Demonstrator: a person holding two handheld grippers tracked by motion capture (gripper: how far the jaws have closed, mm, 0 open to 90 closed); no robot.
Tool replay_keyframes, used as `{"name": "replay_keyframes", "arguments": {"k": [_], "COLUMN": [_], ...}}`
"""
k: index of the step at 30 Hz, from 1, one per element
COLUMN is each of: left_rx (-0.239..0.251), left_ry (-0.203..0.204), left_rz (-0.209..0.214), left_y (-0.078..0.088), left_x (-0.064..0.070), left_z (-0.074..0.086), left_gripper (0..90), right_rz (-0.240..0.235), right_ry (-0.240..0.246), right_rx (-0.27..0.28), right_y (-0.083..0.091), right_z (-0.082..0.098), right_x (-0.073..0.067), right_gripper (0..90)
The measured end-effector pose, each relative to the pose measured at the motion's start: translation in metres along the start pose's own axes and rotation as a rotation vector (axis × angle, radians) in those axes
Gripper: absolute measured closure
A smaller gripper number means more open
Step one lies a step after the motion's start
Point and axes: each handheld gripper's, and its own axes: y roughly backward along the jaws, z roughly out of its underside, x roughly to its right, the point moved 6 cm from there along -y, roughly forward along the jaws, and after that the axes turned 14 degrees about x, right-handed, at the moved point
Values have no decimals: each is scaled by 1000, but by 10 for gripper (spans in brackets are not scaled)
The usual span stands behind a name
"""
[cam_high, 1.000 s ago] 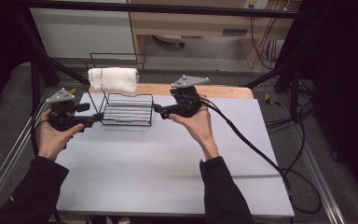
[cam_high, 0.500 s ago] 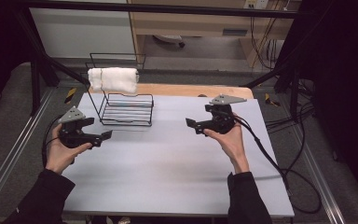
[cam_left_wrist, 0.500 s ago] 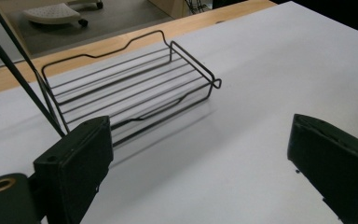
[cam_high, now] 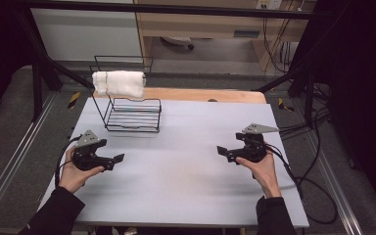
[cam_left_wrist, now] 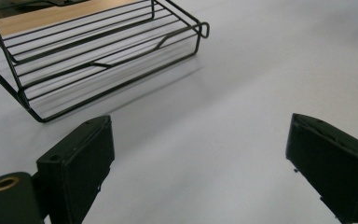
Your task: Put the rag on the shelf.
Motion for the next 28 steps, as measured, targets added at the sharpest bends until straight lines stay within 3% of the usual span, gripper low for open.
{"name": "replay_keyframes", "arguments": {"k": [8,14,28], "left_rx": [-24,-26,-30], "left_ry": [7,11,-5], "left_rz": [21,25,26], "left_y": [1,1,3], "left_x": [5,6,10], "left_z": [25,32,42], "left_gripper": [77,71,68], "right_rz": [8,10,23], "right_ry": [-18,-11,-45], "right_rx": [-19,-29,-53], "right_y": [19,35,51], "right_z": [35,58,78], "right_x": [12,21,28], "right_gripper": [11,7,6]}}
